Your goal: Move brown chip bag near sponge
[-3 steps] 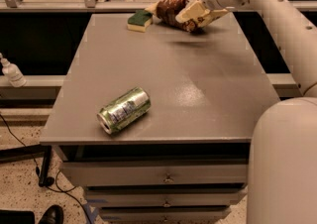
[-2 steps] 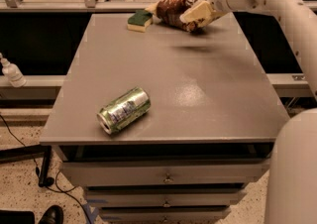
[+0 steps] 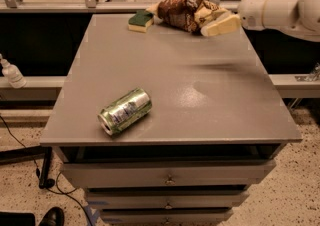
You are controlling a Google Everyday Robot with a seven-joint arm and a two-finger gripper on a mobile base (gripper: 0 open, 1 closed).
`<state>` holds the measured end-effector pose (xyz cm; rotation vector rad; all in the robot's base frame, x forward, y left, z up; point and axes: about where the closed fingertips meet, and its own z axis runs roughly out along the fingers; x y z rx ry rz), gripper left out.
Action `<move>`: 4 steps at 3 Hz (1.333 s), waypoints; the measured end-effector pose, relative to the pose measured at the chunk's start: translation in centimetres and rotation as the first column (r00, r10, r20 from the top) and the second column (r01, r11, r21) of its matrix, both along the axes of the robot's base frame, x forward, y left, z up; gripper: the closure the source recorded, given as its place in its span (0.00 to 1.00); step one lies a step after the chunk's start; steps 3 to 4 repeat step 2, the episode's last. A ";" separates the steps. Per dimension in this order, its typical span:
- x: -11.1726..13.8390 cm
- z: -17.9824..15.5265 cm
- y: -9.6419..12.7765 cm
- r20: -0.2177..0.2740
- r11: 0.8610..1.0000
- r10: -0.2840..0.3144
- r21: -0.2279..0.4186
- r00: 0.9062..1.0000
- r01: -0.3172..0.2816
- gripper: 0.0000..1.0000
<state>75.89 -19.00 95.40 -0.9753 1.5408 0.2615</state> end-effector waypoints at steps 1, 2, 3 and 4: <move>-5.2 -1.1 -4.0 -0.012 1.000 0.001 -0.013 1.000 -0.001 0.00; -5.9 -1.5 -5.4 -0.016 1.000 -0.016 -0.015 1.000 0.016 0.00; -5.9 -1.5 -5.4 -0.016 1.000 -0.016 -0.015 1.000 0.016 0.00; -5.9 -1.5 -5.4 -0.016 1.000 -0.016 -0.015 1.000 0.016 0.00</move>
Offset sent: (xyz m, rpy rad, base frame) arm -0.0464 -0.0351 -0.0099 -0.0111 0.0098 0.0012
